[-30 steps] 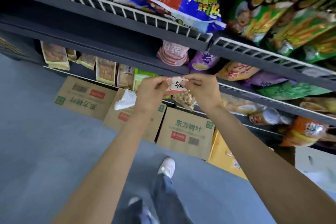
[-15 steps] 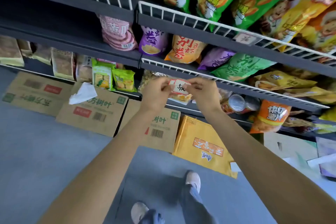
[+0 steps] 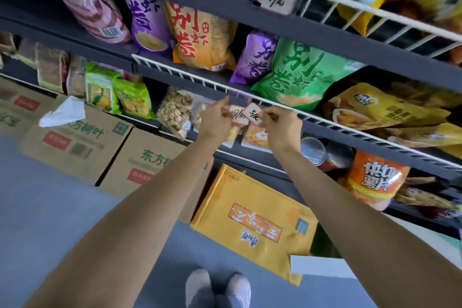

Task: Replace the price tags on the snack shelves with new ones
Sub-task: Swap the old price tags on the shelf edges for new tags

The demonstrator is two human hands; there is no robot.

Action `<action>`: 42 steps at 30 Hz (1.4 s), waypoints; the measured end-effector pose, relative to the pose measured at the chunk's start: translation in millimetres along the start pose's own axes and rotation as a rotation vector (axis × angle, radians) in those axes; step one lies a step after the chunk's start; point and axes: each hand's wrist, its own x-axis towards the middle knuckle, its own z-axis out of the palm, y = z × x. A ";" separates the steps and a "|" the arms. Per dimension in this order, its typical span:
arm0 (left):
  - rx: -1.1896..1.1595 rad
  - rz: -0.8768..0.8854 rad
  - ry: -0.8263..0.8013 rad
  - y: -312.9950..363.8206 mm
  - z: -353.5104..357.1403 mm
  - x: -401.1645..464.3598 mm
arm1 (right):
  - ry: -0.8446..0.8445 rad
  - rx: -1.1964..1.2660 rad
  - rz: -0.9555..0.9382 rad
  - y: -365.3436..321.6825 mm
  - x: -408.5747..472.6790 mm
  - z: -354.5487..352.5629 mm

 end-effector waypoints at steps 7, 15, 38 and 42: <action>0.005 0.020 0.119 -19.6 25.7 38.2 | 0.062 0.031 -0.108 28.7 30.3 13.3; 0.102 0.181 0.166 -42.1 17.8 38.2 | 0.198 -0.054 -0.436 31.1 35.4 22.1; -0.056 0.267 0.140 -40.9 24.2 30.1 | 0.282 -0.203 -0.667 23.0 51.0 33.7; 0.026 0.312 0.148 -51.6 14.4 24.0 | 0.299 -0.264 -0.699 20.4 55.9 40.8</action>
